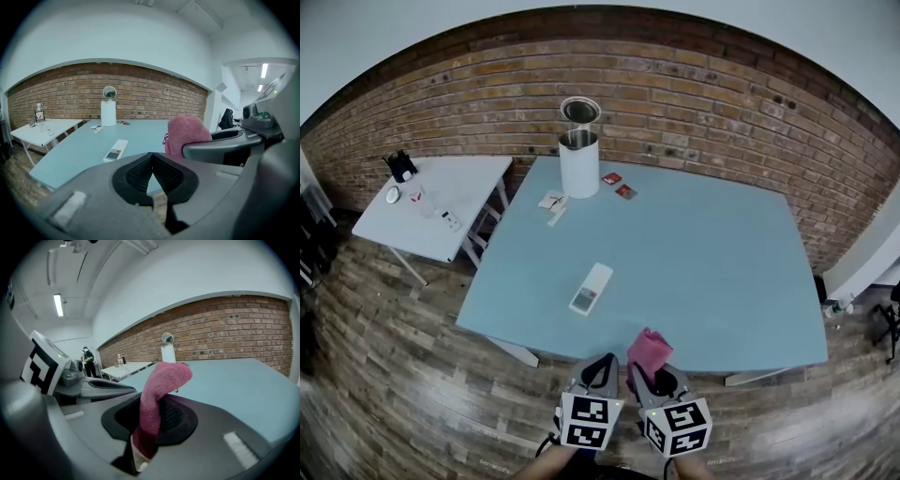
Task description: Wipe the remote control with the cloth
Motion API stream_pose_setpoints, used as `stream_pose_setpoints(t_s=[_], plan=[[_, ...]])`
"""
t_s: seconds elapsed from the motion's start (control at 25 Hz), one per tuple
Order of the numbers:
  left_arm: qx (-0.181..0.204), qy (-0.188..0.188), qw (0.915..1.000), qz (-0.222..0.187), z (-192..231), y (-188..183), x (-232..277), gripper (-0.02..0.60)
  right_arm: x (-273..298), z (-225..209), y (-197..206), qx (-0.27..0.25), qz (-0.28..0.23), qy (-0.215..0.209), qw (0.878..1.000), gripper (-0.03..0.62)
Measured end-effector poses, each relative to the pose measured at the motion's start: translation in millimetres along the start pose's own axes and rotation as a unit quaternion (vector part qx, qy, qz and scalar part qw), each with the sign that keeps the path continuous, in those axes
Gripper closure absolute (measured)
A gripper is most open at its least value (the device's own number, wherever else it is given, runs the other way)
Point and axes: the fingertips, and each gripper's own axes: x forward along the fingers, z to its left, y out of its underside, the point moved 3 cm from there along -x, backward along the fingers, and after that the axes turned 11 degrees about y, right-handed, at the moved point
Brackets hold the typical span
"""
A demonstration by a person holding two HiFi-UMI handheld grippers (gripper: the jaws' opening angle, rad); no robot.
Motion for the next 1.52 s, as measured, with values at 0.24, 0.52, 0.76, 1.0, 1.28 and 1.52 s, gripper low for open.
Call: stream_pose_setpoints(t_s=[0.24, 0.52, 0.76, 1.0, 1.28, 1.52], plan=[[0.007, 0.001, 0.9998, 0.016, 47, -4, 25, 0.577, 45, 4, -20, -0.002, 0.013, 0.010, 1.000, 0.516], [0.009, 0.000, 0.9989, 0.046, 89, 1, 40, 0.577, 84, 13, -29, 0.002, 0.028, 0.019, 0.999, 0.516], [0.010, 0.014, 0.9981, 0.060, 109, 6, 45, 0.571, 104, 21, -36, 0.002, 0.036, 0.027, 0.999, 0.516], [0.020, 0.021, 0.9973, 0.068, 120, 10, 52, 0.517, 115, 21, -38, 0.000, 0.040, 0.038, 0.998, 0.516], [0.055, 0.007, 0.9925, 0.109, 141, 22, 71, 0.464, 122, 15, -39, 0.000, 0.046, 0.041, 0.998, 0.516], [0.078, -0.010, 0.9832, 0.165, 153, 28, 90, 0.393, 131, 2, -39, 0.001, 0.049, 0.034, 0.998, 0.516]])
